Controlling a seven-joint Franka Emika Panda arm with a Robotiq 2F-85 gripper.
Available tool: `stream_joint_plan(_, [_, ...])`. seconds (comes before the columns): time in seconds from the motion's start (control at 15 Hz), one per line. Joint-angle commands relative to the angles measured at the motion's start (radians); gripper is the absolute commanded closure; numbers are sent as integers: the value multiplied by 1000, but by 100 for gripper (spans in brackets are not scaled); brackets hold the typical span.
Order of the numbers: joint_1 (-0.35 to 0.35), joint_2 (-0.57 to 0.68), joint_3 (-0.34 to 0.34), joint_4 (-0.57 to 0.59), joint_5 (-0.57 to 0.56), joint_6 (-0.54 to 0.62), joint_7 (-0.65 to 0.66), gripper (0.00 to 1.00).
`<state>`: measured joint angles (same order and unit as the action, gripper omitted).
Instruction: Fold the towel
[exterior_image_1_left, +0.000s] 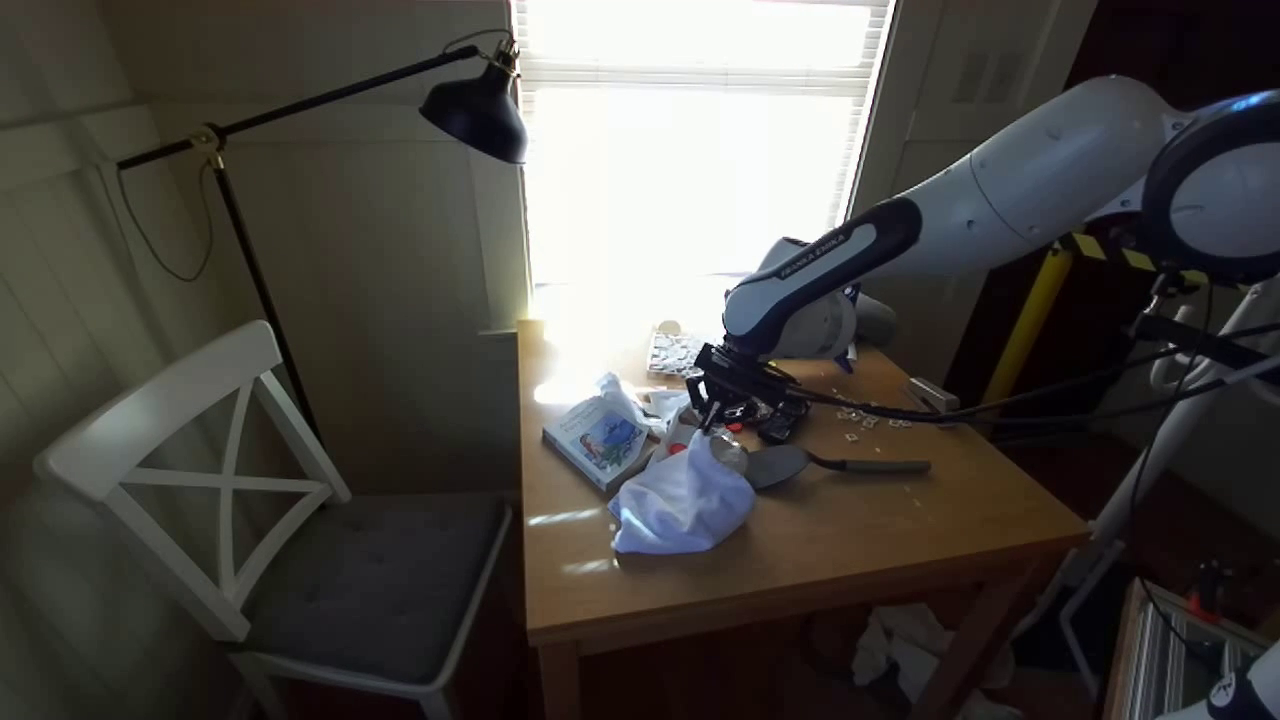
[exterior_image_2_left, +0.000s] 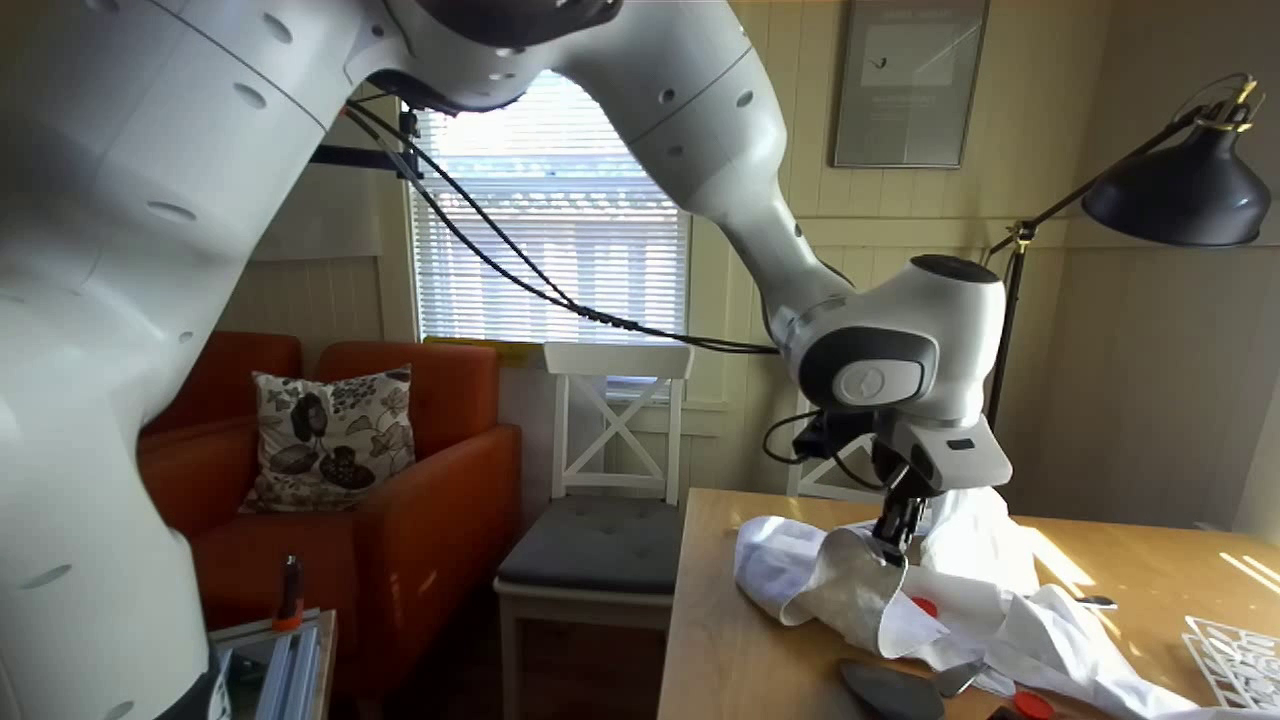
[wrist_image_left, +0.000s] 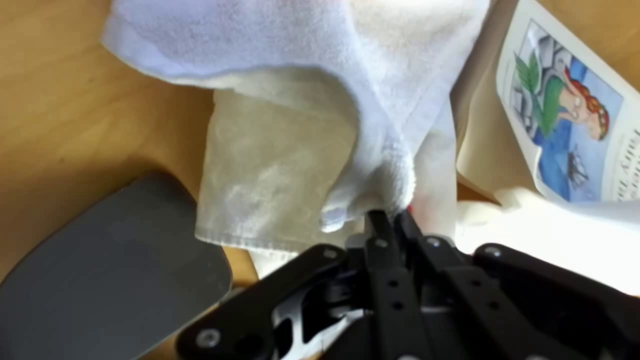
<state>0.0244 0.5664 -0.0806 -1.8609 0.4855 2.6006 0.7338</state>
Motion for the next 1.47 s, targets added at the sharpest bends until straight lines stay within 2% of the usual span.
stream_joint_plan(0.0, [-13,133,2,212,-47,-205,105,99])
stream_joint_plan(0.27, [-32,209,9,309,-25,-229,151,99])
stream_joint_plan(0.67, [-30,293,-26,334,-66,-223,212,99])
stream_joint_plan(1.0, [-34,236,-50,274,-60,-151,237,99])
stream_joint_plan(1.13, [-33,201,-43,246,-59,-152,228,99])
stream_joint_plan(1.27, [-44,158,-9,212,-36,-131,178,99])
stream_joint_plan(1.4, [-25,132,-20,189,-53,-129,209,99])
